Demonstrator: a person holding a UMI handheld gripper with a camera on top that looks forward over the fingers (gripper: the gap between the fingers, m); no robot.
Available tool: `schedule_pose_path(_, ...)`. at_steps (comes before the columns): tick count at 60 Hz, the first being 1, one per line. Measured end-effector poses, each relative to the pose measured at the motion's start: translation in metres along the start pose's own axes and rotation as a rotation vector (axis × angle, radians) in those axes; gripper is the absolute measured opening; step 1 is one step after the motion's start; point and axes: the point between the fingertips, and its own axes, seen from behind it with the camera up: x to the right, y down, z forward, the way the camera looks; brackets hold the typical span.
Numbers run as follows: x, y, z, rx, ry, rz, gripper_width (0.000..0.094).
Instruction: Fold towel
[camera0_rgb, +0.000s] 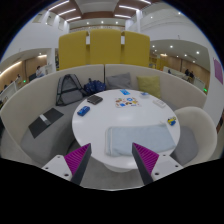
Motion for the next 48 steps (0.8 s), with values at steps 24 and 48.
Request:
schedule_pose_path(24,-0.004,0.03,0.219,-0.093,0.063,-0.062,0.086)
schedule_pose_path(48,-0.022,0.039,0.24,-0.27,0.0,-0.085,0.0027)
